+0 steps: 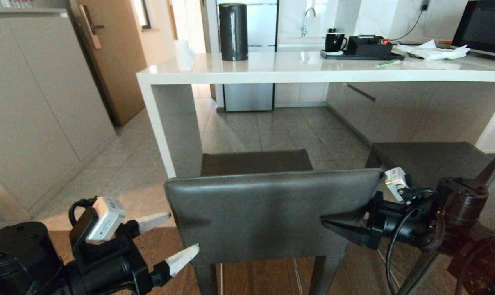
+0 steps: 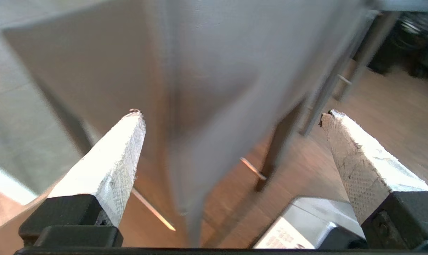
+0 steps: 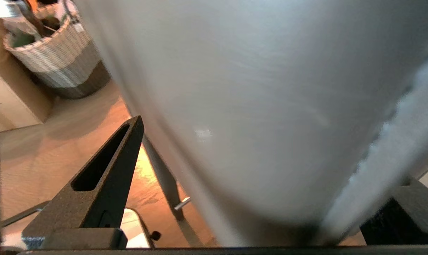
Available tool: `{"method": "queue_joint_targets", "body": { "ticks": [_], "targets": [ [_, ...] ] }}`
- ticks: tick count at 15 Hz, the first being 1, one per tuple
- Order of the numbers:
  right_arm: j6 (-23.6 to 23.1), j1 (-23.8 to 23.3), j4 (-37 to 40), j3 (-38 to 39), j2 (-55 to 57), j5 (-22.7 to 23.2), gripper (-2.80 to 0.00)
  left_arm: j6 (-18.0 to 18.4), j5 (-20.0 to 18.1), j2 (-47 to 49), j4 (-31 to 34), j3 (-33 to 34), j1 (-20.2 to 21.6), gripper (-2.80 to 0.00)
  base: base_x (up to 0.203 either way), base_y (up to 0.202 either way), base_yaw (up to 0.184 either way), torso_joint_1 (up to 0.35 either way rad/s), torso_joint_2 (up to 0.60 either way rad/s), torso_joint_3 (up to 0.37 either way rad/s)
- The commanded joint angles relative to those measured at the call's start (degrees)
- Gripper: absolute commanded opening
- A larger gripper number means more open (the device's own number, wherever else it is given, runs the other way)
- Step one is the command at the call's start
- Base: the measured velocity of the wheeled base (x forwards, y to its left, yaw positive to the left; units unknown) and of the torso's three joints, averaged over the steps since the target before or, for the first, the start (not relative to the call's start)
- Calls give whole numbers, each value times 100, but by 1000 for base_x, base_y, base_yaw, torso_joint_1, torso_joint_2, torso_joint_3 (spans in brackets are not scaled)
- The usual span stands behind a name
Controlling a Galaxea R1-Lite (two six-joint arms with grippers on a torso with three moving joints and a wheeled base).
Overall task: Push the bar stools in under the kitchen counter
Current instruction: Pull the gray chair out from under the dining table, then push the gray chair back under the dining table
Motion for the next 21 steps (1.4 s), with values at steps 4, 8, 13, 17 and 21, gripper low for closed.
{"method": "queue_joint_targets", "body": {
  "ticks": [4,8,13,17,21],
  "targets": [
    [7,-1029,-74,498,-502,148,0,-44,-13,-427,-49,121,597,0,0,0,0,0,0,0],
    [101,-1681,-80,1099,-1365,435,0,-60,-18,-1040,-49,121,1141,0,0,0,0,0,0,0],
    [1231,-1745,-35,1667,-3434,409,0,-308,-23,-3138,999,101,1342,0,0,0,0,0,0,0],
    [1723,-1756,580,1817,-5032,265,0,-502,-39,-5328,3592,-513,1585,0,0,0,0,0,0,0],
    [2035,-1762,2039,1375,-6588,-869,0,-663,-32,-6975,6909,-1741,2085,0,0,0,0,0,0,0]
  ]
}}
